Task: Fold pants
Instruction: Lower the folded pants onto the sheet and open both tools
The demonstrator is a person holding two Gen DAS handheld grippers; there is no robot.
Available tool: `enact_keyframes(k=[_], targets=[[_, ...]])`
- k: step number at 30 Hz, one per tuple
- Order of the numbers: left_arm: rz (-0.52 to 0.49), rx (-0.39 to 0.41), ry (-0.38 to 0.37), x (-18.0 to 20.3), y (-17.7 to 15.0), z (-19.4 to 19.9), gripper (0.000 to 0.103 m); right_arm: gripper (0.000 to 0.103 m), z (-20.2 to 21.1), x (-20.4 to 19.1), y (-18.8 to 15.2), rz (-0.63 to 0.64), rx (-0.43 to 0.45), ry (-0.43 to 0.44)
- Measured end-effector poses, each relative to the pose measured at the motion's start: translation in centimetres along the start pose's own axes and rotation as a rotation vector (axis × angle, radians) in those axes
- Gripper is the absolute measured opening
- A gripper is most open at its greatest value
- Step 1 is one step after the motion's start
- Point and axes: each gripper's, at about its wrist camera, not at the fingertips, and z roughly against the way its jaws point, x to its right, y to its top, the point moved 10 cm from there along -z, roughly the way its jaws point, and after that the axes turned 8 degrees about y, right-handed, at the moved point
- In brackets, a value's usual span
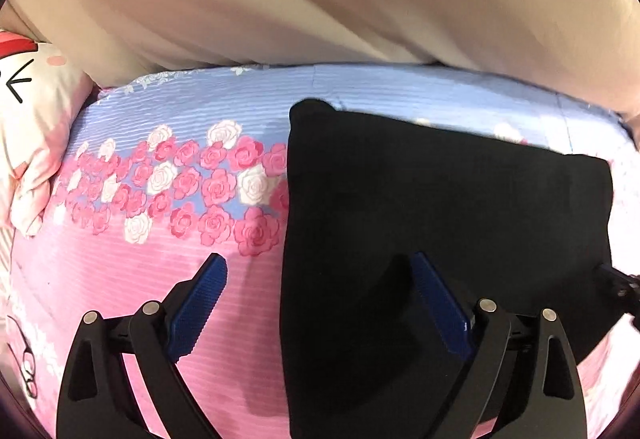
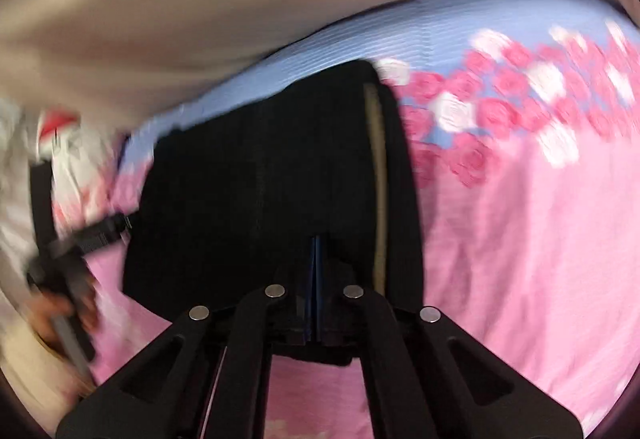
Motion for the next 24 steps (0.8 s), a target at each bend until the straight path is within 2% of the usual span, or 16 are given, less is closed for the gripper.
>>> enact_keyframes(k=[2, 4, 5, 6, 7, 9, 11, 15, 17, 19, 20, 24], targets=[[-0.002, -0.004, 0.002, -0.4, -0.1, -0.1, 0.091, 0.006, 1.1, -2.1, 0.5, 0.043, 0.039, 0.003], [0.002, 0.001, -0.003, -0.6, -0.3, 0.4, 0.091, 0.006, 0.5, -3.9, -0.1, 0.108, 0.012, 0.021], [0.006, 0.001, -0.001, -0.7, -0.4, 0.5, 0.091, 0.005, -0.4, -4.1, -0.6, 0.133, -0.012, 0.002], [0.009, 0.001, -0.003, -0.7, -0.4, 0.6, 0.091, 0.000, -1.6, -3.1, -1.3, 0.146, -0.054, -0.052], [0.015, 0.003, 0.003, -0.9, -0.5, 0.8, 0.091, 0.000, -2.4, -1.7, -1.7, 0.138, -0.072, -0.079], [0.020, -0.002, 0.009, -1.1, -0.7, 0.9, 0.091, 0.000, -2.6, -0.7, -1.6, 0.067, -0.033, 0.008], [0.014, -0.004, 0.013, -1.2, -0.9, 1.0, 0.091, 0.000, -2.9, -0.6, -1.3, 0.057, -0.026, 0.011], [-0.015, 0.003, 0.042, -1.5, -1.3, 1.2, 0.091, 0.001, -2.6, -3.5, -1.3, 0.133, -0.023, -0.091], [-0.010, 0.011, 0.031, -1.6, -1.4, 1.8, 0.091, 0.004, -2.2, -5.3, -1.3, 0.205, -0.016, -0.101], [0.000, 0.013, 0.011, -1.5, -1.7, 2.6, 0.091, 0.004, -3.1, -4.7, -2.3, 0.228, -0.045, -0.140], [0.016, 0.009, -0.026, -1.2, -2.1, 3.1, 0.091, 0.000, -3.7, -3.2, -2.9, 0.222, -0.078, -0.167], [0.021, -0.041, -0.027, -0.6, -4.2, 1.5, 0.093, 0.000, -4.1, -1.9, -2.8, 0.169, -0.036, -0.067]])
